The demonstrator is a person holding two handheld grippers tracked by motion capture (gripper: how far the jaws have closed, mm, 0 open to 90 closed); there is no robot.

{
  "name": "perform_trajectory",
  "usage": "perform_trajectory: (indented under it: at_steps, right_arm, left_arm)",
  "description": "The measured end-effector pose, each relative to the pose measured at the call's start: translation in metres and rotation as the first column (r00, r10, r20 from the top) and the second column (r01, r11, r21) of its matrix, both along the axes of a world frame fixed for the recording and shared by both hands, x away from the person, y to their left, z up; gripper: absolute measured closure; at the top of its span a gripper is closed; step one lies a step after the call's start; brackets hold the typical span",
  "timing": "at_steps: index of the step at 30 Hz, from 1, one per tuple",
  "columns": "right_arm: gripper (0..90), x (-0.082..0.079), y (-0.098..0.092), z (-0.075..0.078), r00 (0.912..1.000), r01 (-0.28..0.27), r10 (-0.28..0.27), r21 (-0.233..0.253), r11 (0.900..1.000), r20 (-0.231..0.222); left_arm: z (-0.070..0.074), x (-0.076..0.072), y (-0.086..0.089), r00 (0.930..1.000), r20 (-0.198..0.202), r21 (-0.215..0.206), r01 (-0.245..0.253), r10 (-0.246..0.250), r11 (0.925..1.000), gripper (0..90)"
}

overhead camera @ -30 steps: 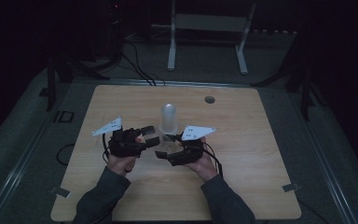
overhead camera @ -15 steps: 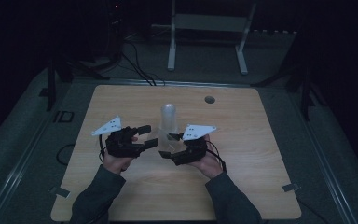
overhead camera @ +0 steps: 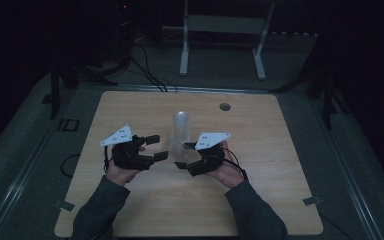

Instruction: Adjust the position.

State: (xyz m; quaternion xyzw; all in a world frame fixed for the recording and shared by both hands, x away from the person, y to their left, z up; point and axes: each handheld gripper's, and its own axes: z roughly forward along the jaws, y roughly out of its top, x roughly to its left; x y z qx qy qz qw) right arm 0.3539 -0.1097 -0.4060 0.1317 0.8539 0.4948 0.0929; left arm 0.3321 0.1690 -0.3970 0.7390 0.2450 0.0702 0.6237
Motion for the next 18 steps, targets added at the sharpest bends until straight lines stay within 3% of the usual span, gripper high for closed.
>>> perform_trajectory:
  at_steps: [10, 18]
  right_arm:
    - [28.9, 0.0029, -0.003, 0.0026, 0.9997, 0.005, -0.003, -0.077, 0.997, 0.024]
    - [28.8, 0.0065, -0.0033, 0.0067, 0.9992, -0.015, 0.02, -0.142, 0.99, 0.035]
  left_arm:
    - [0.004, -0.0021, 0.0008, 0.9999, 0.008, 0.027, -0.009, 0.008, 0.9996, 22.5]
    - [0.0006, -0.0005, -0.0002, 1.0, 0.001, 0.074, -0.007, 0.007, 0.9972, 21.7]
